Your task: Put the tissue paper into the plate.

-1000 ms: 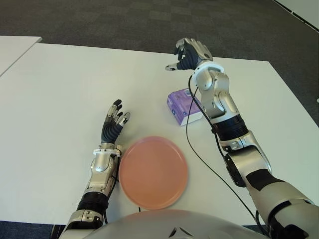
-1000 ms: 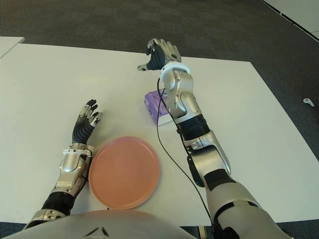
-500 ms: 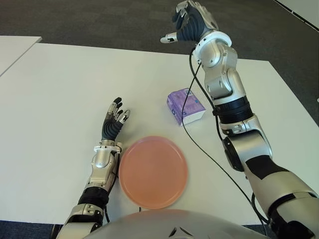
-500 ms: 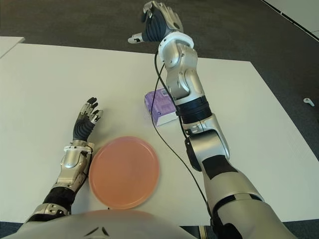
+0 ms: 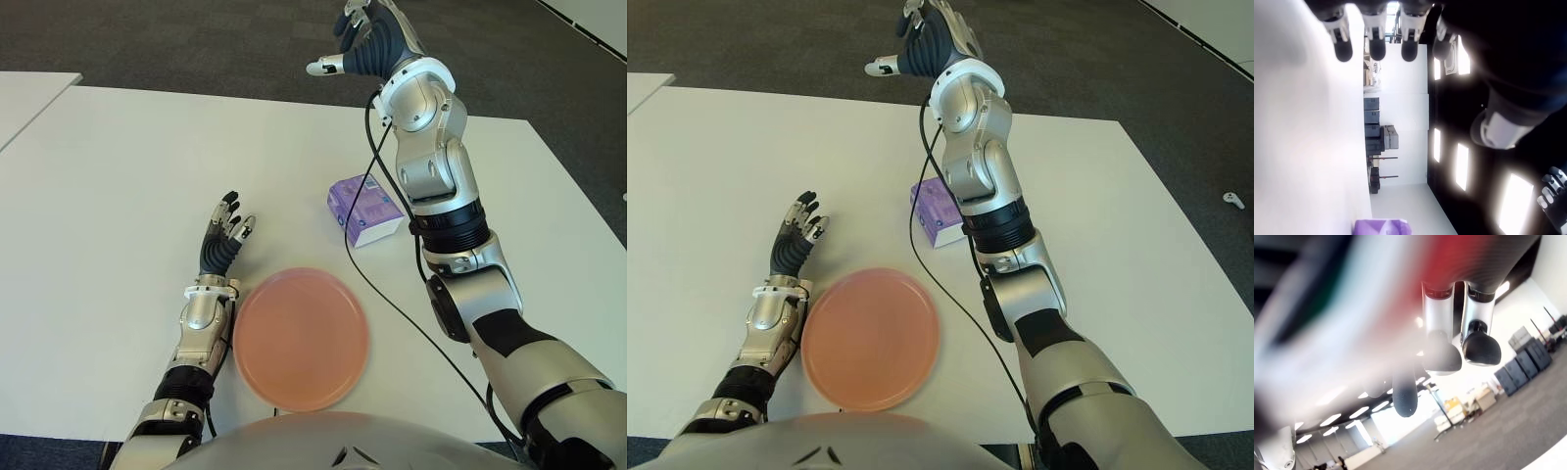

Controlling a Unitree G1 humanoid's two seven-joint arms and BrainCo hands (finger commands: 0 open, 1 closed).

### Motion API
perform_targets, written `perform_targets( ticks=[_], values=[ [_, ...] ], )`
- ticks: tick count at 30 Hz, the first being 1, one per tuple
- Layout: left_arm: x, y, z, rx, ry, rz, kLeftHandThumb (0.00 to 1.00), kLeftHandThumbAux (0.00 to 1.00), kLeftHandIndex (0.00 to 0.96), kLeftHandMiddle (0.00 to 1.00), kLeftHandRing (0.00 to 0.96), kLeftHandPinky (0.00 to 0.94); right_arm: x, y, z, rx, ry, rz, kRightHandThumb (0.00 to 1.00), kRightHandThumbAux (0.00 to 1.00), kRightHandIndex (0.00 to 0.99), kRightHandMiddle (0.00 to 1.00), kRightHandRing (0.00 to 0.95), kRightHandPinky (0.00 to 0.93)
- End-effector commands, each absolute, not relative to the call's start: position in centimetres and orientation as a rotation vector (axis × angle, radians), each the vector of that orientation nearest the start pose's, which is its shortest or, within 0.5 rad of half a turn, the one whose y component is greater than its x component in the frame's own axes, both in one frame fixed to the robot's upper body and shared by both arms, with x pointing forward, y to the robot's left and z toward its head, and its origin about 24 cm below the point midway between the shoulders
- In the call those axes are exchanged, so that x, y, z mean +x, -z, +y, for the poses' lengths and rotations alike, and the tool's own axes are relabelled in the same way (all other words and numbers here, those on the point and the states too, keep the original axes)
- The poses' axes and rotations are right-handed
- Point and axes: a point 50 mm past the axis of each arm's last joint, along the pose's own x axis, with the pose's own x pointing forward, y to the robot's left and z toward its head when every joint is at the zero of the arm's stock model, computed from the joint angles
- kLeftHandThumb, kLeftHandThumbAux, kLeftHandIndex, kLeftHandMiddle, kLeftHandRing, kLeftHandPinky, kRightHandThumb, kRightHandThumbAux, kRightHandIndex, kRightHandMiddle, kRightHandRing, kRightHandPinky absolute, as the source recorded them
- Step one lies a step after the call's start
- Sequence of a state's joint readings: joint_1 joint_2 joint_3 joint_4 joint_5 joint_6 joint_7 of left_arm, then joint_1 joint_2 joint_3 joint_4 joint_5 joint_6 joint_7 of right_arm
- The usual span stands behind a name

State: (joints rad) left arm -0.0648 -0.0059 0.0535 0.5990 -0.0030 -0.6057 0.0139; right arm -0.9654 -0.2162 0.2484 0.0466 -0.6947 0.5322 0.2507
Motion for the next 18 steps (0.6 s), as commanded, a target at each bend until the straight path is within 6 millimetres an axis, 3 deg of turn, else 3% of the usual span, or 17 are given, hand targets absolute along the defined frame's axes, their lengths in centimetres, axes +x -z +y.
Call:
perform_targets(
  ticks=[1,9,10,11,14,16,17,18],
  values=[
    [20.6,6.3,16.0,0.012,-0.076,0.146,0.0,0.591,0.0,0.0,0.0,0.0,35.2,-25.4,-9.6,-1.026,-0.08,-0.32,0.858,0.676,0.402,0.534,0.853,0.841],
    [20.5,6.4,16.0,0.009,-0.076,0.145,0.0,0.582,0.0,0.0,0.0,0.0,35.0,-24.3,-10.3,-1.098,-0.098,-0.225,0.859,0.672,0.421,0.521,0.853,0.831],
    [20.5,6.4,16.1,0.009,-0.075,0.145,0.0,0.582,0.0,0.0,0.0,0.0,35.1,-22.8,-11.0,-1.131,-0.128,-0.183,0.859,0.67,0.431,0.51,0.851,0.828],
    [20.5,6.4,16.1,0.01,-0.075,0.145,0.0,0.581,0.0,0.0,0.0,0.0,35.2,-21.6,-11.5,-1.154,-0.151,-0.152,0.799,0.684,0.431,0.628,0.847,0.831],
    [20.4,6.5,16.1,0.007,-0.073,0.146,0.0,0.581,0.0,0.0,0.0,0.0,35.6,-18.1,-13.7,-1.26,-0.265,-0.06,0.734,0.698,0.429,0.755,0.84,0.828],
    [20.4,6.5,16.2,0.005,-0.071,0.145,0.0,0.581,0.0,0.0,0.0,0.0,35.7,-16.4,-14.6,-1.332,-0.321,-0.011,0.492,0.522,0.262,0.668,0.694,0.661],
    [20.4,6.5,16.2,0.004,-0.071,0.144,0.0,0.581,0.0,0.0,0.0,0.0,35.7,-16.0,-14.8,-1.356,-0.336,0.004,0.417,0.464,0.178,0.445,0.467,0.483],
    [20.4,6.5,16.2,0.004,-0.07,0.142,0.0,0.581,0.0,0.0,0.0,0.0,36.2,-15.2,-14.9,-1.4,-0.336,0.024,0.388,0.443,0.148,0.365,0.386,0.42]
  ],
)
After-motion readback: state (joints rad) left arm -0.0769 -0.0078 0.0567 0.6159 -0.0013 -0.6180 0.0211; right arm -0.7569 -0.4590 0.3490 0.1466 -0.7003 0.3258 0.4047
